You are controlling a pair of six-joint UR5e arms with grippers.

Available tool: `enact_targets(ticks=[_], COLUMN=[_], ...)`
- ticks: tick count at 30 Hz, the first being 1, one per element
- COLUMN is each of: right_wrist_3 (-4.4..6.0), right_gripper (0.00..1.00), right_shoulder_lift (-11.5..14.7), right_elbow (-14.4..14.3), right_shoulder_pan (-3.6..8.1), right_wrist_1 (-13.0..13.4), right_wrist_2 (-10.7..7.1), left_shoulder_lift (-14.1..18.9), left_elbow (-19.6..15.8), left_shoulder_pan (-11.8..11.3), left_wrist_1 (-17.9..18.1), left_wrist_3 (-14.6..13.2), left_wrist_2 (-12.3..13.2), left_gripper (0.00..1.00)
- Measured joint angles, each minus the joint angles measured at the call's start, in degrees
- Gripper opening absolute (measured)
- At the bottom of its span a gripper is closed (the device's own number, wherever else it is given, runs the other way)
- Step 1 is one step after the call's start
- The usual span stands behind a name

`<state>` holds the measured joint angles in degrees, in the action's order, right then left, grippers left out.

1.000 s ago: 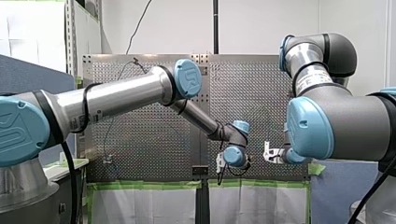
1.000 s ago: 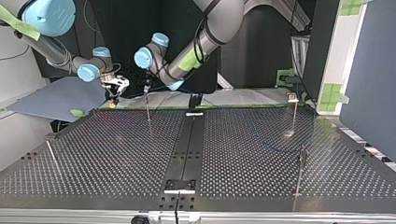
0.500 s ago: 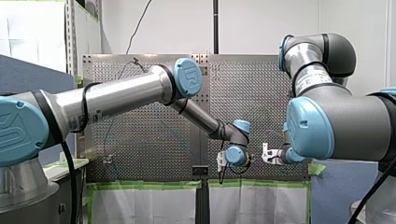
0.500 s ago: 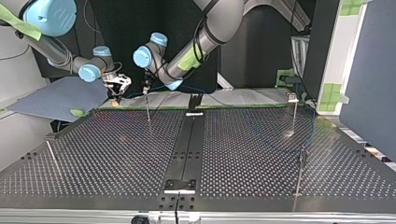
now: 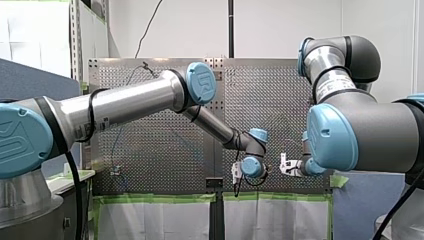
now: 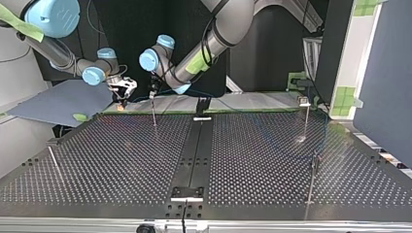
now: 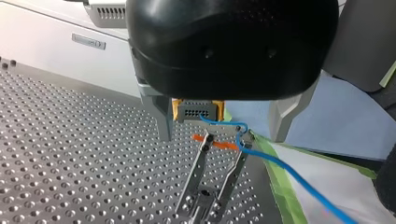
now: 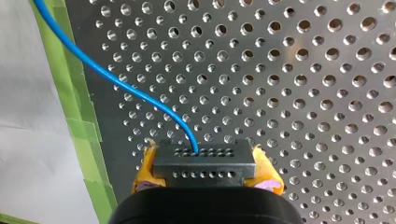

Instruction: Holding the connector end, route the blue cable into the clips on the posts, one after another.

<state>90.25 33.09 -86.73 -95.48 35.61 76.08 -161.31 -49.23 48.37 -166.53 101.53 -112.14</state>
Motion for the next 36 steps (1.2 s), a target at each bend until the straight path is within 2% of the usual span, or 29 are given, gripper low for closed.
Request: enact_targets(ticks=[9, 33, 36], right_wrist_3=[0.03, 0.18, 0.01], right_gripper=[0.0, 0.0, 0.0], right_shoulder_lift=[0.0, 0.0, 0.0], right_elbow=[0.0, 0.0, -0.1], right_shoulder_pan=[-0.02, -0.17, -0.16], right_wrist_1=[0.1, 0.1, -0.1], right_wrist_2=[-0.05, -0.04, -0.08], left_shoulder_lift=[0.0, 0.0, 0.0], left_elbow=[0.0, 0.0, -0.2], left_shoulder_pan=[-0.1, -0.3, 0.0], left_wrist_1=[0.0, -0.2, -0.2], left_wrist_3=[0.0, 0.5, 0.5], left_wrist_2=[-1.3, -1.5, -2.2], left_gripper=[1.0, 1.0, 1.0])
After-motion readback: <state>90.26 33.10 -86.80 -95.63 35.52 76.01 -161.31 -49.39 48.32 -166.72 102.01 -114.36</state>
